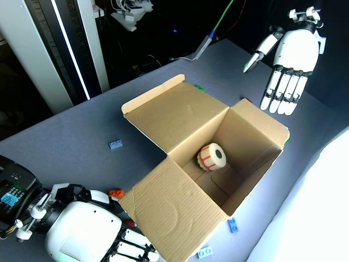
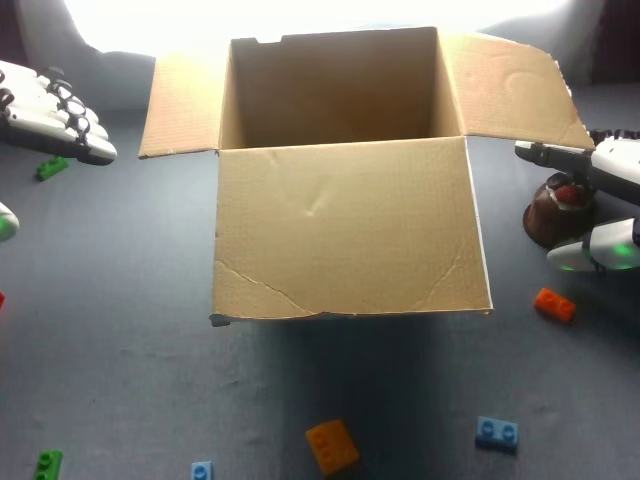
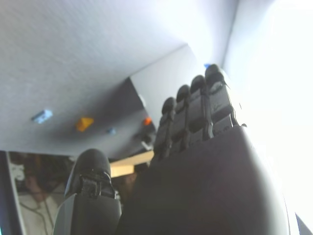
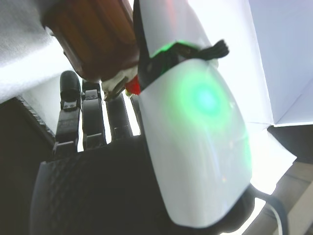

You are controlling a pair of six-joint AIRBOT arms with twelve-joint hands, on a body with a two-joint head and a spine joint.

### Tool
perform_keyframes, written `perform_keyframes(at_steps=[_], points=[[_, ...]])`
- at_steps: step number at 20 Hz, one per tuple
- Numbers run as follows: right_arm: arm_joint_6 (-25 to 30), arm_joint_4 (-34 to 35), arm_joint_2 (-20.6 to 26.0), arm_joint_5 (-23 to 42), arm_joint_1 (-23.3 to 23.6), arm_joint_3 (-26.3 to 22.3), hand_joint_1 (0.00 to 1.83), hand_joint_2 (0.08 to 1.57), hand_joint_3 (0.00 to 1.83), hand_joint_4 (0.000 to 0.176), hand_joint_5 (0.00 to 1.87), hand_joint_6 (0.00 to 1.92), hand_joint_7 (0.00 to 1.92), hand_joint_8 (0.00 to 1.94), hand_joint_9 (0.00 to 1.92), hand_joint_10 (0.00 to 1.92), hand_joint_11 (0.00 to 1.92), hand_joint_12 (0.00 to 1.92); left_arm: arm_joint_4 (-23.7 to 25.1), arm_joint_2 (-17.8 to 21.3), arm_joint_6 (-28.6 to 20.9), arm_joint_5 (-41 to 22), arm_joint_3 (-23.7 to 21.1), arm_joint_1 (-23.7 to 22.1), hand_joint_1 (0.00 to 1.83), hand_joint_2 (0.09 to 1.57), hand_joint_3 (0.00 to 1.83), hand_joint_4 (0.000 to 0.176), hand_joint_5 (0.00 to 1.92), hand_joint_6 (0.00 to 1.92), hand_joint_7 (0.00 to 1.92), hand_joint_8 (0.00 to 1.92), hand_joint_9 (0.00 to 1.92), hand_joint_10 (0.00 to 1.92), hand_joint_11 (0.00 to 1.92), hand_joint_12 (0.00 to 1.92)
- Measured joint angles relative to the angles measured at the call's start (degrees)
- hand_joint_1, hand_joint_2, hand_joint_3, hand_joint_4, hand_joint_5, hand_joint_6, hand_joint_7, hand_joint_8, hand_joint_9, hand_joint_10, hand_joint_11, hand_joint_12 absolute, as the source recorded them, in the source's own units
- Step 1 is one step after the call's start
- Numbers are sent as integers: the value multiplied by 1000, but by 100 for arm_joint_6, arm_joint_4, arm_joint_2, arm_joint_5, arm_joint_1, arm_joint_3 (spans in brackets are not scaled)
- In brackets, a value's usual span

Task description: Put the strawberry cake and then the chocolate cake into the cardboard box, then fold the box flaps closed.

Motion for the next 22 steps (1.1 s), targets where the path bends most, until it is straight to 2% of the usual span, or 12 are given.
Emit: perform_keyframes(at_steps=[1,2,3,4,5,6,11,15,17,20,21,22], points=[[0,7,0,2,2,7,1065,1046,3,0,276,38,340,15,347,43,0,873,-52,0,170,0,2,4,0,1243,2,12,57,2,72,1,37,0,0,205],[0,7,0,9,2,17,1092,1075,6,0,557,87,635,50,624,112,41,1161,-94,0,313,4,2,4,0,1246,3,10,57,2,75,2,41,2,0,205],[2,28,0,74,2,17,1107,1112,6,0,784,99,827,64,765,189,107,1329,-149,-2,426,11,9,39,0,1247,4,13,51,0,74,2,42,2,0,206],[0,9,7,149,2,31,1216,1132,0,0,1027,748,896,1186,823,701,274,1509,-138,-7,448,20,17,81,0,1253,5,12,48,0,75,1,40,1,0,228],[-7,11,9,160,2,28,1220,1147,0,0,991,813,888,1277,734,942,286,1577,-96,-15,466,11,37,120,0,1254,4,8,53,2,79,1,49,4,0,255],[-4,7,11,140,2,28,1215,1159,0,0,948,886,879,1305,703,1058,299,1619,-92,-13,466,20,37,151,0,1255,3,4,61,4,86,2,60,7,0,284],[0,0,188,35,17,-74,1202,1184,1,0,905,966,823,1393,622,1231,291,1696,-444,-50,501,-13,35,376,0,1257,1,10,58,1,93,2,80,5,0,356],[15,-7,667,31,177,-413,1189,1205,2,0,846,1048,800,1433,578,1263,224,1754,-706,-50,483,-79,-52,444,0,1249,0,20,39,1,79,1,52,1,0,278],[22,-4,1008,50,402,-675,1176,1210,0,0,825,1104,799,1398,572,1180,219,1716,-905,-76,422,-96,-103,575,0,1252,0,10,56,7,80,3,50,3,0,302],[24,-2,1497,22,802,-1099,1187,1202,2,0,831,1076,820,1397,585,1211,201,1734,-1036,-120,313,-92,-114,785,0,1235,0,6,80,7,92,1,71,5,0,347],[26,-7,1692,24,920,-1274,1188,1194,0,0,864,1056,813,1385,565,1237,202,1735,-1058,-149,302,-81,-114,817,0,1239,0,5,85,6,80,8,77,6,0,452],[26,-7,1843,31,1005,-1410,1185,1198,1,0,859,1071,799,1397,547,1251,197,1728,-1093,-162,297,-63,-122,870,0,1242,0,8,70,6,68,3,66,2,0,402]])
